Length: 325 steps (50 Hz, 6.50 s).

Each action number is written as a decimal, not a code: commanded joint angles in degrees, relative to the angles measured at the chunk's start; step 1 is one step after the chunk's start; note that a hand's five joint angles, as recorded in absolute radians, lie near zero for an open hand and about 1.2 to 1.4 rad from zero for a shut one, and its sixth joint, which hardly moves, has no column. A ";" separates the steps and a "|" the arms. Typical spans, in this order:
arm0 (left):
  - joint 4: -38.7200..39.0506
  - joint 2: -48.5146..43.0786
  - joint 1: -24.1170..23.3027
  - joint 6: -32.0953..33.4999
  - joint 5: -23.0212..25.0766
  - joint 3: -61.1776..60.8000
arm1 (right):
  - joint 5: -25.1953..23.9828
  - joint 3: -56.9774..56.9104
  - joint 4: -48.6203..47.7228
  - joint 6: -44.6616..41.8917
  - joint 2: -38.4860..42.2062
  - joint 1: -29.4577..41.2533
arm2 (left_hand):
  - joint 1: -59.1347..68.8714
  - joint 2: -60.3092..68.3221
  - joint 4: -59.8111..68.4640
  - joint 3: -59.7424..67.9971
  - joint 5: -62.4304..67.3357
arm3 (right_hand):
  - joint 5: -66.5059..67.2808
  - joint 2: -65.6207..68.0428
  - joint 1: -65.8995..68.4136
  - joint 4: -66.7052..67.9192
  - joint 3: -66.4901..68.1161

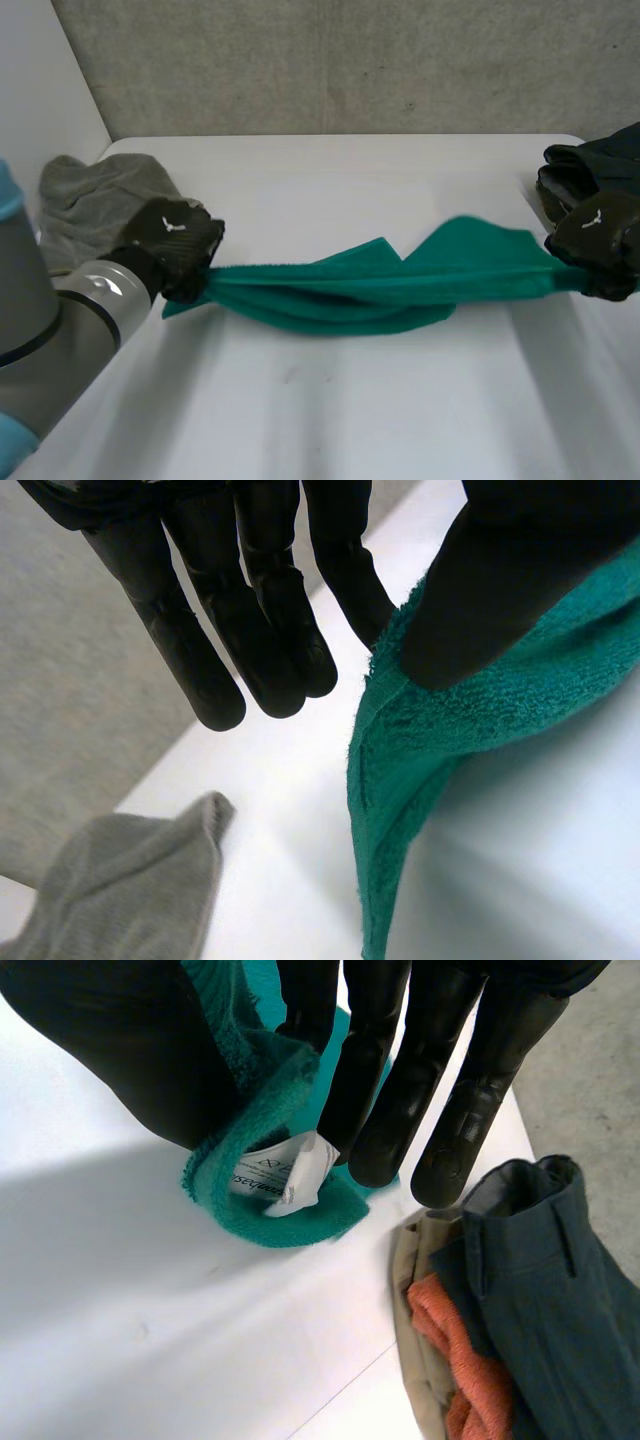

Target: Fold the laundry.

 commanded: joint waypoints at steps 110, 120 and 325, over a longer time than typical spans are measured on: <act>23.78 -25.41 15.94 -2.45 17.26 -1.09 | -1.91 16.85 -41.27 25.69 14.00 -2.10 | -15.85 -18.42 -18.55 -18.12 -15.56 | 14.32 12.76 23.91 11.90 12.25; 23.43 -25.33 14.88 -2.45 16.74 0.76 | -2.09 17.82 -41.18 25.60 13.38 -2.27 | 13.96 11.39 11.26 11.69 14.25 | 14.32 12.76 23.91 11.90 12.25; 31.61 3.49 15.66 -8.68 3.99 -10.66 | -5.07 -9.06 -56.11 14.53 22.60 23.81 | -51.62 -54.19 -54.32 -53.89 -51.33 | 14.32 12.76 23.91 11.90 12.25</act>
